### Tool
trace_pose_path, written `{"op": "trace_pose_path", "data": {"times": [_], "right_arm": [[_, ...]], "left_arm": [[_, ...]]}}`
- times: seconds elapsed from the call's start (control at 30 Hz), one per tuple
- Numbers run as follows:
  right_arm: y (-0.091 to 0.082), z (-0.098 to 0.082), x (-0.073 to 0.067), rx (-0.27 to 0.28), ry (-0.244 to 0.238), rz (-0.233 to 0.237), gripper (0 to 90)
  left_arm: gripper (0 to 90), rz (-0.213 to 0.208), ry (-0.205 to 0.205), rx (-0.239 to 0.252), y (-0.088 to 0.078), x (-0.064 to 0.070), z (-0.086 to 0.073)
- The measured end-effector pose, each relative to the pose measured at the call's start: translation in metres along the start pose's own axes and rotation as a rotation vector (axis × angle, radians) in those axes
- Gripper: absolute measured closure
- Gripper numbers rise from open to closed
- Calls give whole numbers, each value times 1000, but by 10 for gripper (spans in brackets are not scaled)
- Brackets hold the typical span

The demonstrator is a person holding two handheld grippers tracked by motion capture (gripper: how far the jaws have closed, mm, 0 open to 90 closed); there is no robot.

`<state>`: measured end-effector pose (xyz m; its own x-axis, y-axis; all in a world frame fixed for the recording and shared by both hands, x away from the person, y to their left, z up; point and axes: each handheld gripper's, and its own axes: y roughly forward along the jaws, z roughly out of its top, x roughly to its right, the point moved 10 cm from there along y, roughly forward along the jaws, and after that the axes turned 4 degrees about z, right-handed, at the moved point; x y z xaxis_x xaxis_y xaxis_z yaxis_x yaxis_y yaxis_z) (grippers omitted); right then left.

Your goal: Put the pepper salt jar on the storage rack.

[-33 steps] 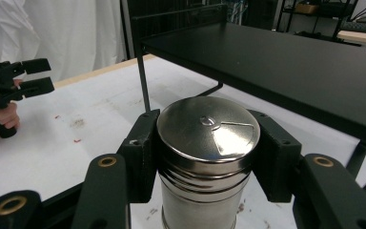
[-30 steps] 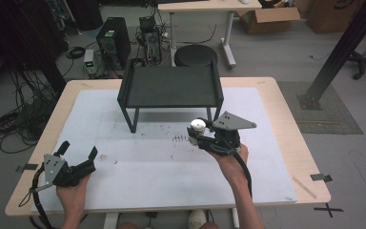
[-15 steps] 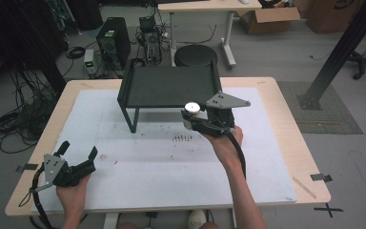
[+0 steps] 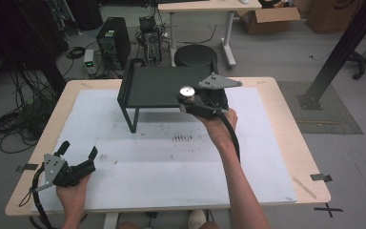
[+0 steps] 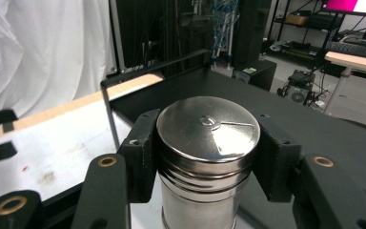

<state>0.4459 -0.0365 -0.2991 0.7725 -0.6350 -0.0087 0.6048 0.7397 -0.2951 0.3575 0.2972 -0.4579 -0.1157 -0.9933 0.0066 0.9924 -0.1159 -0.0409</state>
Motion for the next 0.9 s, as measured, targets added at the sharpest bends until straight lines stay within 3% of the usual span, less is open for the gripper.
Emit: {"op": "trace_pose_path", "data": {"times": [0.23, 0.47, 0.63, 0.9], "right_arm": [[14, 10, 15, 1, 7, -30, 493], [27, 9, 24, -10, 0, -52, 493], [45, 5, 36, -17, 25, -68, 494], [59, 3, 41, -14, 30, -78, 493]], "left_arm": [[27, 1, -2, 0, 0, 0, 0], [29, 1, 0, 0, 0, 0, 0], [28, 2, 1, 1, 0, 0, 0], [29, 2, 2, -1, 0, 0, 0]]}}
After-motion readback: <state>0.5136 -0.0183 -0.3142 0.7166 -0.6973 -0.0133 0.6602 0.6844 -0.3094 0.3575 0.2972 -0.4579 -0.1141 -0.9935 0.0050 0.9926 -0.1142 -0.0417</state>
